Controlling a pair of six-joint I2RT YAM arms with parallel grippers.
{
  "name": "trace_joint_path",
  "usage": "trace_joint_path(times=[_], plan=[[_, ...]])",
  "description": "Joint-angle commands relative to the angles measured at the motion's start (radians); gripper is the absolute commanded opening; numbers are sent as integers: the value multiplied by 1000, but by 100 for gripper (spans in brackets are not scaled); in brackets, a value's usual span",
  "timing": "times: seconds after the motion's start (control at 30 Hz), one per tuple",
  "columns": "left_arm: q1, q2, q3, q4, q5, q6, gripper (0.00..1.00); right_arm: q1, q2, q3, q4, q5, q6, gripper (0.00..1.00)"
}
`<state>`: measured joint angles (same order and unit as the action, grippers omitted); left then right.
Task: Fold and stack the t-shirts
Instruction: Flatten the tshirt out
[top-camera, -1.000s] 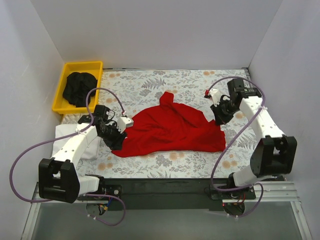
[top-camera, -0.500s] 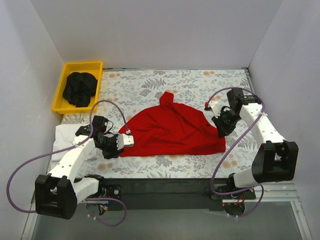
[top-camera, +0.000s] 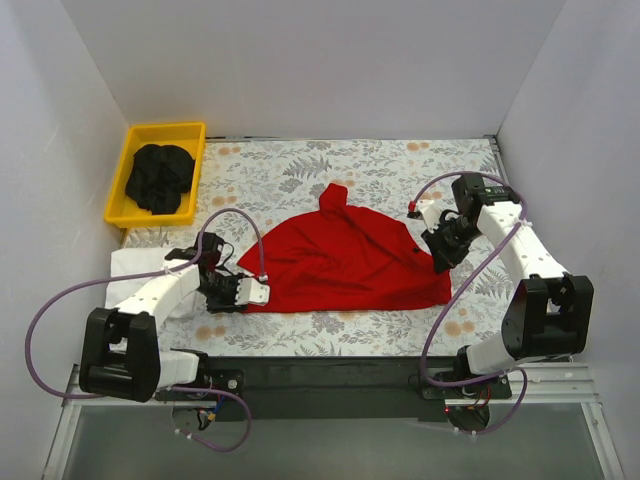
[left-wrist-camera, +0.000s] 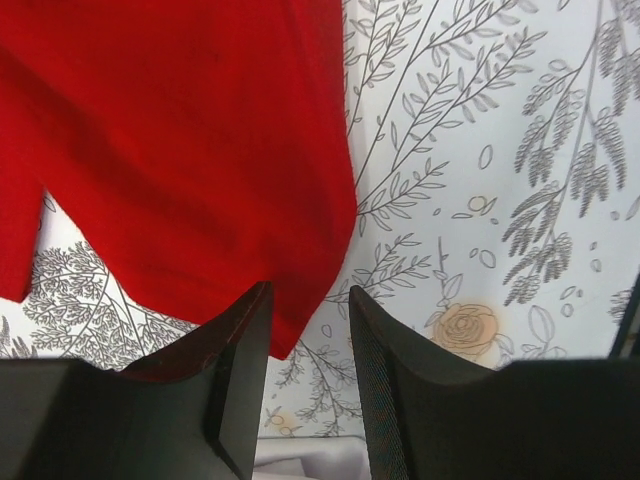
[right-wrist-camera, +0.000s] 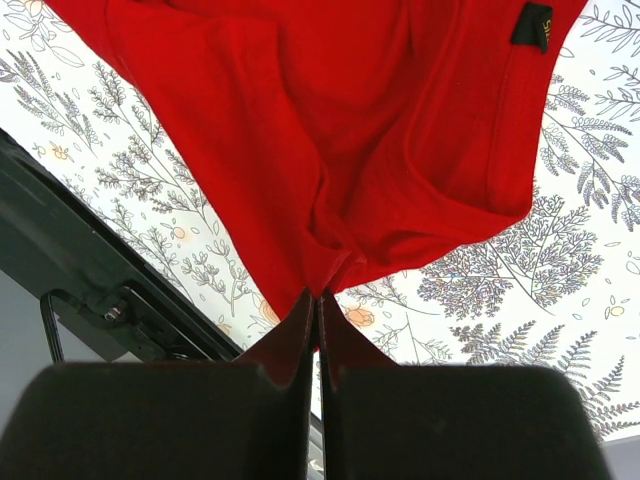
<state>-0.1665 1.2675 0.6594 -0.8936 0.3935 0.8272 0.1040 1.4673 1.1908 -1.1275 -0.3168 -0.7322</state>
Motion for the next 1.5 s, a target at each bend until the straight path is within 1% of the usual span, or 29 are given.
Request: trace_joint_path(times=[0.0,0.2,0.23,0.27,0.33,0.37,0.43,0.47,0.53,0.57,0.6,0.67,0.7,0.73,0.8,0.83,0.87,0.93,0.97,1.03,1.07,1.1,1.17,1.2,1.27,1.3,1.37,1.4,1.47], plan=[[4,26,-13,54,-39,91,36,-6,10,44,-20,-11,10,1],[4,65,-84,156,-77,99,37,-6,22,44,-22,-13,11,1],[2,73,-92,159,-87,101,35,-7,22,46,-22,-15,11,1],[4,79,-99,165,-91,102,31,-4,24,43,-22,-16,11,1],[2,90,-101,166,-93,102,18,-6,25,46,-22,-18,13,1],[2,89,-99,160,-84,101,8,-6,25,50,-22,-24,14,1],[4,75,-92,147,-71,90,4,-7,22,61,-22,-31,23,1],[2,67,-84,125,-49,69,0,-7,21,67,-22,-44,28,1],[4,46,-35,111,-10,9,0,-9,16,96,-20,-59,40,1],[4,43,-5,95,29,-78,0,-16,14,111,-18,-80,59,1],[2,49,84,84,57,-135,0,-23,13,159,-18,-94,65,1],[5,67,190,47,109,-236,0,-42,16,234,-15,-129,89,1],[7,82,259,42,169,-360,0,-50,28,280,-14,-136,99,1],[8,90,379,38,194,-416,0,-59,36,394,-11,-142,109,1],[10,118,509,58,235,-547,0,-93,71,517,-5,-154,149,1],[12,125,628,64,260,-659,0,-95,85,658,1,-156,161,1],[10,135,681,88,263,-707,0,-133,97,717,6,-156,178,1],[10,148,774,120,263,-817,0,-147,122,838,38,-150,218,1],[12,148,842,168,258,-876,0,-158,125,937,52,-125,232,1],[12,133,902,220,233,-995,0,-162,114,1004,115,-93,266,1],[12,112,945,272,219,-1034,0,-165,75,1024,148,-47,278,1],[10,99,960,298,203,-1065,0,-167,45,1017,231,-22,292,1],[10,46,977,375,162,-1138,0,-167,-20,951,323,43,313,1],[12,21,976,401,150,-1157,0,-167,-100,911,428,67,323,1],[10,-60,956,467,139,-1191,0,-167,-226,839,538,134,352,1],[10,-91,929,490,137,-1200,0,-167,-263,773,625,148,356,1],[10,-188,893,565,133,-1214,0,-167,-355,736,690,194,363,1],[10,-219,857,593,127,-1215,0,-167,-378,724,740,211,366,1],[10,-279,827,662,113,-1215,0,-167,-419,714,774,260,367,1]])
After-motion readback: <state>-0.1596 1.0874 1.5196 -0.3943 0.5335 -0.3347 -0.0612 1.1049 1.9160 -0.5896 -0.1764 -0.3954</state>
